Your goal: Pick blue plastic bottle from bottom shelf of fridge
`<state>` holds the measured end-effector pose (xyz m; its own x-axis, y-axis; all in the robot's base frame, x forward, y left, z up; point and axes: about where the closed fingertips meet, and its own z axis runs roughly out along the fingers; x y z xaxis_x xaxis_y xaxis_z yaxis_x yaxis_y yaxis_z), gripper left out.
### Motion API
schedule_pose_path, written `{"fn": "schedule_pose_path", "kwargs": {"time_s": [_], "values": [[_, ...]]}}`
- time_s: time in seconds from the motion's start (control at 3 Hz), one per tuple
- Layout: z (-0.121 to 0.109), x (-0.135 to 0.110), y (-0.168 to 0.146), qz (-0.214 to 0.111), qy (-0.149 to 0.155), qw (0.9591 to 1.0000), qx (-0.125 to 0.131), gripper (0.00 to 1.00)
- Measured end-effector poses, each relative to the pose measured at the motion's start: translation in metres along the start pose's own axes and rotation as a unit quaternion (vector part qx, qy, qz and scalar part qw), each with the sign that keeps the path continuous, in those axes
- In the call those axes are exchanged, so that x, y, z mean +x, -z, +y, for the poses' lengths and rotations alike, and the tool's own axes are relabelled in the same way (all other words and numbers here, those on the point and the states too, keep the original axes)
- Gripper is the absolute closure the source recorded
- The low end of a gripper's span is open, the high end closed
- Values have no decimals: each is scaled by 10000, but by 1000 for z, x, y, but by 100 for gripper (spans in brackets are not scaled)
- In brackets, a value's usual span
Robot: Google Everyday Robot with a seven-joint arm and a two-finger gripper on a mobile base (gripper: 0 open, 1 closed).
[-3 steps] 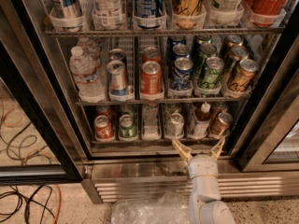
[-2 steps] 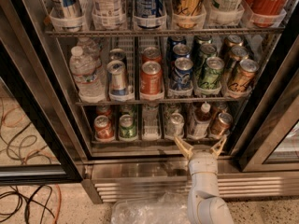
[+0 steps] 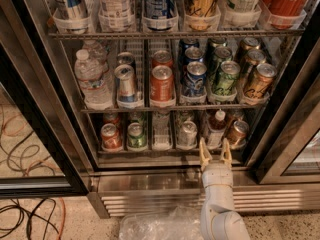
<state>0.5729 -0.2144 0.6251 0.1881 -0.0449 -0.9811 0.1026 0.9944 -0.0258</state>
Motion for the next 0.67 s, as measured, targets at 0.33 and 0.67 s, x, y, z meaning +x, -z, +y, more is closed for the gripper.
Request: {"fn": "schedule_pose_path", "kwargs": {"time_s": [0.33,0.67], "values": [[0,0,0,0,0,10000,0,55],[0,0,0,-1,0,10000,-1,38]]}}
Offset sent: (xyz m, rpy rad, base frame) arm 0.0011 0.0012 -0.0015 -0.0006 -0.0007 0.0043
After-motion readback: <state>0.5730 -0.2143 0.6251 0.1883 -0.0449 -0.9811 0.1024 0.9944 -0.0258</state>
